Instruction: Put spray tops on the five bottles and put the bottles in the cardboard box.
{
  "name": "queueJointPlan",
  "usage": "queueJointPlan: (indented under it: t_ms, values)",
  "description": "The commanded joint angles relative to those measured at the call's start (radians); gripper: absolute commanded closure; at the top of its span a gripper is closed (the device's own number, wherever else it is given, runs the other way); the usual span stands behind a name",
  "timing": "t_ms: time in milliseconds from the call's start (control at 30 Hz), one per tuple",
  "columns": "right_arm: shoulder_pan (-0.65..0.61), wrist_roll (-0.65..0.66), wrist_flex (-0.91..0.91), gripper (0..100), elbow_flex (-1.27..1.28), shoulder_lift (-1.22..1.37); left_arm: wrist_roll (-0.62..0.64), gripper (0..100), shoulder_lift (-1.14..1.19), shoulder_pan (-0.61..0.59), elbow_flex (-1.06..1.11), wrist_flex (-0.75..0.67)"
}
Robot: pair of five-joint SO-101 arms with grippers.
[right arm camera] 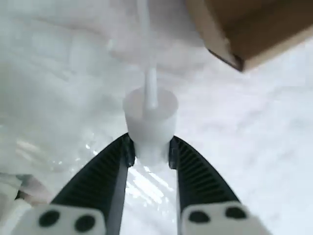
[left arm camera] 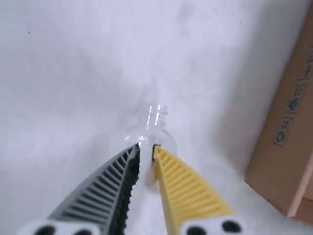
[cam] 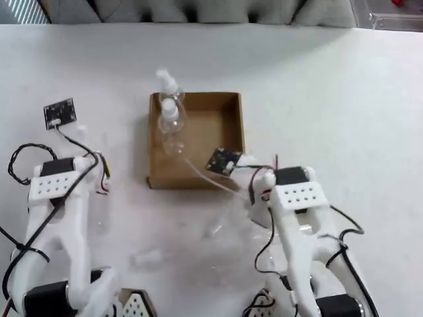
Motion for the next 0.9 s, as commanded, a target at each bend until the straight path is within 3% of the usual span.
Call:
queueJointPlan:
  t_ms: [0,567,867]
  values:
    - [0.108,0.091,0.113,97.9,-0.123,-0.033,-0.011,94,0.021,-0.012,0.038,-0.008]
    - [0.855,0.646,0.099,97.9,-0.198,-0.021,-0.011,94,0.021,-0.012,0.038,-0.008]
    - [0.983,0.701,-0.183,97.4,-0.005,-0.019,-0.011,95,0.021,-0.012,0.038,-0.008]
